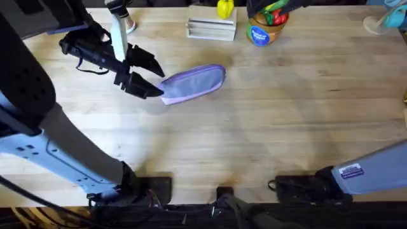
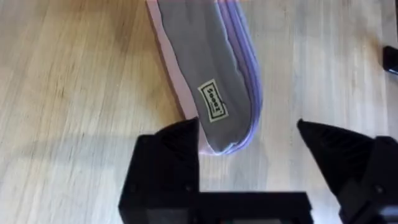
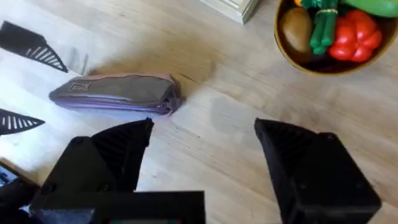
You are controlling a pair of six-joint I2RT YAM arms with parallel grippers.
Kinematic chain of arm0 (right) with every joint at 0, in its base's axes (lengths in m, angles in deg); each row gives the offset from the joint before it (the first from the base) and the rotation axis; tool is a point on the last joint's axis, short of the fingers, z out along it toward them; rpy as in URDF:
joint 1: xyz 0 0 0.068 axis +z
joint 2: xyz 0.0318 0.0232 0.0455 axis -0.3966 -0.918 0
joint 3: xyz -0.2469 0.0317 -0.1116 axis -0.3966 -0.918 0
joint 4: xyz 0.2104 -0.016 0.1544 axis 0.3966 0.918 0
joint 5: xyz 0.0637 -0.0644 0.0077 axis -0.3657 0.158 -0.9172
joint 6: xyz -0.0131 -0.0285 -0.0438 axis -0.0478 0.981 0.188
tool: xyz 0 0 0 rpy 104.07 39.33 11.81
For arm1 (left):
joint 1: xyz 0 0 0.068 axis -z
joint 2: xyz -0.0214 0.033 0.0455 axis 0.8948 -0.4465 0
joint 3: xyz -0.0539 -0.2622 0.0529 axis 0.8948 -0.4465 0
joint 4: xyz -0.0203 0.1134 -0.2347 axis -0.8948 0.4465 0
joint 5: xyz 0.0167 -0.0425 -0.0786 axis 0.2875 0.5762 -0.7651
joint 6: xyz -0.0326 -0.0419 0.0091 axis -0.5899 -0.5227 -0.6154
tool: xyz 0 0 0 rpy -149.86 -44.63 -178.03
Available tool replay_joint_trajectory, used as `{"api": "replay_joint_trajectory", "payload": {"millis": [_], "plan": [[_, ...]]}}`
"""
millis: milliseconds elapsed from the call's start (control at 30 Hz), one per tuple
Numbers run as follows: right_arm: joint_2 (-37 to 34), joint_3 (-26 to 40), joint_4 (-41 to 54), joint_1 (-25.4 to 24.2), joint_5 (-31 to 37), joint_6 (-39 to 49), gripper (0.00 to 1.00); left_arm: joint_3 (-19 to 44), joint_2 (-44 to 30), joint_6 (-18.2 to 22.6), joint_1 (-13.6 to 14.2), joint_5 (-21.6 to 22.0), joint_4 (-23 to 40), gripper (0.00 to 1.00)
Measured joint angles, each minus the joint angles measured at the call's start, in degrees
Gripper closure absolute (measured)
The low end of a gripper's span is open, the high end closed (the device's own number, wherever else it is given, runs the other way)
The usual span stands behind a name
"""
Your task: Unzip the bag, pick up the pens from the table one at a time and place them inside, then zip the bag closed.
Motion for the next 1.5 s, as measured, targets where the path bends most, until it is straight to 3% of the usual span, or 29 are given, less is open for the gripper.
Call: {"api": "replay_joint_trajectory", "payload": {"millis": [33, 67, 100, 667, 900, 1033, 1233, 1333, 1500], "plan": [[0.0, 0.0, 0.0, 0.0, 0.0, 0.9, 0.004, 0.0, 0.0, 0.0, -0.1, 0.0, 0.0, 0.148], [0.0, 0.0, 0.0, 0.0, 0.0, 1.9, 0.005, 0.0, 0.0, -0.2, -0.2, 0.0, 0.1, 0.047], [0.0, 0.0, 0.0, 0.1, 0.1, 2.8, 0.005, 0.0, 0.0, -0.3, -0.2, 0.0, 0.0, 0.017], [7.6, 0.0, 1.4, 2.6, 6.5, 11.3, 0.005, 0.0, 0.0, -0.3, -0.3, 0.0, -0.8, 0.004], [8.3, 0.0, 2.9, 2.6, 6.7, 11.8, 0.005, 3.7, 1.7, -0.4, -2.0, 0.2, 3.7, 0.004], [10.9, 0.0, 3.8, 2.5, 7.1, 12.5, 0.005, 5.5, 8.2, -0.4, -3.3, 0.3, 4.8, 0.004], [15.8, 0.1, 10.9, -0.9, 6.9, 13.5, 0.005, 5.9, 23.9, -1.8, -3.6, 3.4, 5.2, 0.002], [16.8, 0.1, 14.3, -4.5, 4.9, 13.5, 0.005, 6.1, 32.4, -6.0, -3.6, 4.9, 4.6, 0.005], [18.2, 0.1, 17.7, -9.0, 2.2, 13.6, 0.005, 6.4, 43.7, -16.8, -3.6, 7.4, 4.0, 0.005]]}}
